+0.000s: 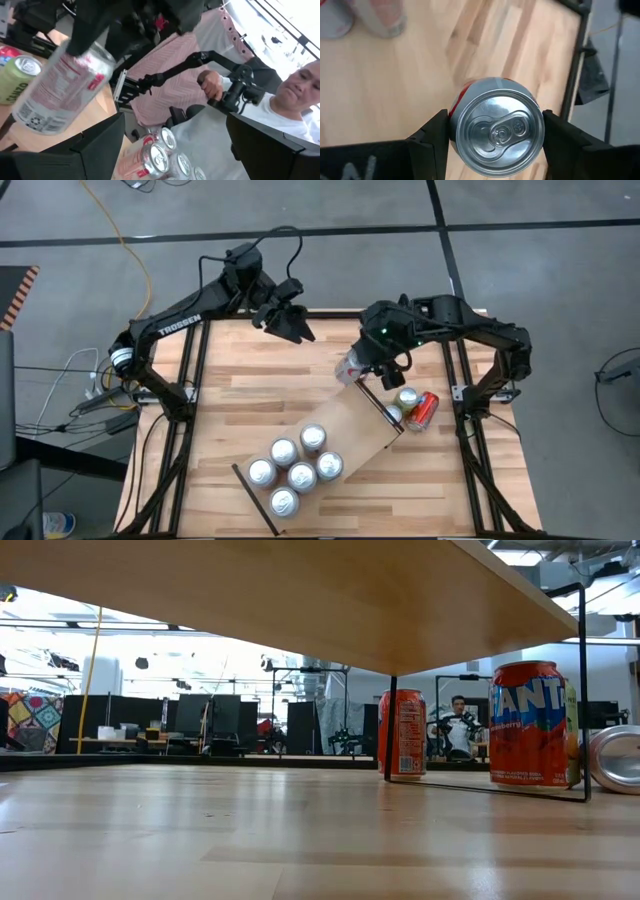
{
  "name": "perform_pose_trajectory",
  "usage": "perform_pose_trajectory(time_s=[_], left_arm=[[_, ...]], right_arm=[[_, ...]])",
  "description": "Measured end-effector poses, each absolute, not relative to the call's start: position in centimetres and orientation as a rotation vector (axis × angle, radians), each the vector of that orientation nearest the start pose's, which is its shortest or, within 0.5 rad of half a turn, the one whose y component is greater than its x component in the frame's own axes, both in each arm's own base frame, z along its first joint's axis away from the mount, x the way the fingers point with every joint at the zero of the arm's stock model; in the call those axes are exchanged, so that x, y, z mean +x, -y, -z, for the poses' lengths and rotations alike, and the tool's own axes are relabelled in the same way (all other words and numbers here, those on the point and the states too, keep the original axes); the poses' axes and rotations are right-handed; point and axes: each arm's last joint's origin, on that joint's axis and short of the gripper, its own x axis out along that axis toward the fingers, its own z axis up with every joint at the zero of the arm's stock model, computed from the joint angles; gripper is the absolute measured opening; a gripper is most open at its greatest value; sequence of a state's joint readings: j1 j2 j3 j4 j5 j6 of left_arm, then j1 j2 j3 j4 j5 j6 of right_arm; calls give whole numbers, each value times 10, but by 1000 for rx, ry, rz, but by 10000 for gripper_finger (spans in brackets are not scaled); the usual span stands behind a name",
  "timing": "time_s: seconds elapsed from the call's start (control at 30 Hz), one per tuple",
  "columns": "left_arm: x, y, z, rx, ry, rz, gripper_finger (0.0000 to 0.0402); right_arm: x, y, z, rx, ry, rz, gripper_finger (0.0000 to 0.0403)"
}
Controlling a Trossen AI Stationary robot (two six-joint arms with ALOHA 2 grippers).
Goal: Place canned beverage on shelf
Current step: Put the red silver soda can on the shelf aligned with the other red silver soda can
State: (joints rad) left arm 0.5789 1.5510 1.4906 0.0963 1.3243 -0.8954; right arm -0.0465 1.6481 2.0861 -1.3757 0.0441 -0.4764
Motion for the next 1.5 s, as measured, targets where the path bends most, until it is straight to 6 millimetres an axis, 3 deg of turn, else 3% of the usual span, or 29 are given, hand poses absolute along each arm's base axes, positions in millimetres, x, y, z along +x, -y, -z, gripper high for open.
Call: perform_pose_trajectory(time_s=[0.27, 0.73, 1.1, 1.3, 1.5], left_arm=[[298, -162, -416, -830, -301, 676, 332], [298, -162, -415, -835, -304, 673, 332], [299, -161, -415, -824, -305, 682, 332], [299, -161, -415, -810, -297, 679, 332], [299, -161, -415, -798, -286, 668, 332]], right_arm=[[299, -9, -432, -484, -1053, -249, 231], [328, -43, -393, -628, -1214, -397, 231], [333, -44, -395, -582, -1170, -337, 272], [334, -46, -395, -544, -1145, -380, 308], [336, -48, -396, -537, -1120, -392, 318]])
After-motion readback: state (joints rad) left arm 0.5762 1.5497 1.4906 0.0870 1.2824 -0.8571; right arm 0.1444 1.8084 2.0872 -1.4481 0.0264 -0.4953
